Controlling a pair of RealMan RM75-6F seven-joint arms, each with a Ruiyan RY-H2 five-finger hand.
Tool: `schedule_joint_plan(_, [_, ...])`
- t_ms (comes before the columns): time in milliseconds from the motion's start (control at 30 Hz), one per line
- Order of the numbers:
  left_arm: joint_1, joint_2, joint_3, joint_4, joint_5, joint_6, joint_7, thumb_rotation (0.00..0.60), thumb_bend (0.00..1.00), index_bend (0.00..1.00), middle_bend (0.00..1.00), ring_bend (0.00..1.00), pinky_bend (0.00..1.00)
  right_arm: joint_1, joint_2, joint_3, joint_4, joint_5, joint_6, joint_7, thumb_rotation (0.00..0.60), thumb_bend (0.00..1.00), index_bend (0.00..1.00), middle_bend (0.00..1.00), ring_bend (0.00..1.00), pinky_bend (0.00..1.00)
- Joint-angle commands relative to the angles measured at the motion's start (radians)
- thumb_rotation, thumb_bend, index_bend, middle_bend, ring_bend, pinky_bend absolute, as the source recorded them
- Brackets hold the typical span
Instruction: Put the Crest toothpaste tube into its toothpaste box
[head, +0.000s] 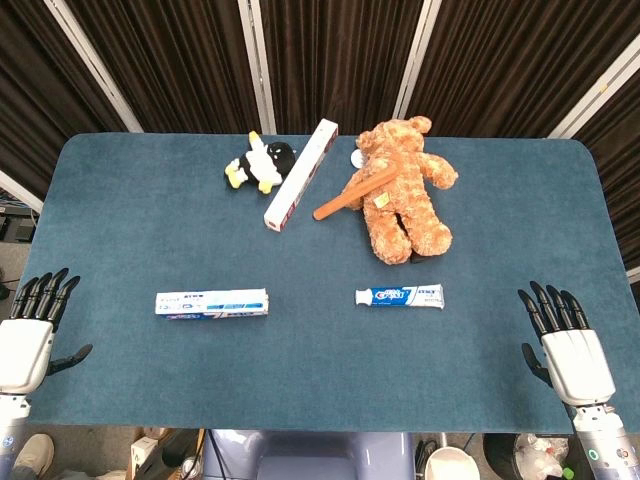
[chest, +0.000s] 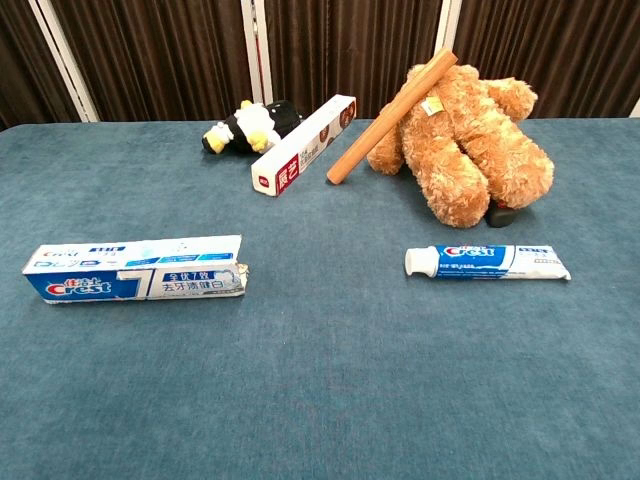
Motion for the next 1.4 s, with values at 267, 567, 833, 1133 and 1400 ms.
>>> schedule_joint_plan(267, [0.0,0.004,0.002,-0.003,-0.004,-0.005,-0.002,0.6,0.11,0.0,0.0,0.0,0.0,0.002,-0.001,-0.001,-0.001,-0.003,-0.001,0.0,0.6,0.4,0.0,0.01,0.0,0.1])
schedule_joint_plan(567, [-0.028,0.022,-0.004,-0.034,-0.03,-0.071,0.009,0.6,0.11,0.0,0.01,0.03,0.12,0.006,0.0,0.001,-0.005,0.003,-0.01,0.004,0.6,0.4,0.0,0.01,0.0,0.1])
schedule_joint_plan(833, [-0.185,0.007,-0.085,-0.168,-0.143,-0.292,0.165,0.6,0.13,0.08,0.21,0.21,0.29,0.008,-0.001,-0.003,-0.001,-0.002,-0.013,0.011,0.6,0.4,0.0,0.01,0.0,0.1])
schedule_joint_plan(1133, [-0.323,-0.085,-0.136,-0.248,-0.43,-0.47,0.44,0.6,0.14,0.11,0.21,0.21,0.27,0.005,0.005,-0.001,0.005,0.0,-0.006,0.033,0.6,0.4,0.0,0.01,0.0,0.1])
schedule_joint_plan(1400, [-0.401,-0.174,-0.132,-0.231,-0.587,-0.491,0.58,0.6,0.21,0.14,0.22,0.21,0.24,0.004,0.007,-0.002,0.008,-0.001,-0.004,0.045,0.6,0.4,0.0,0.01,0.0,0.1])
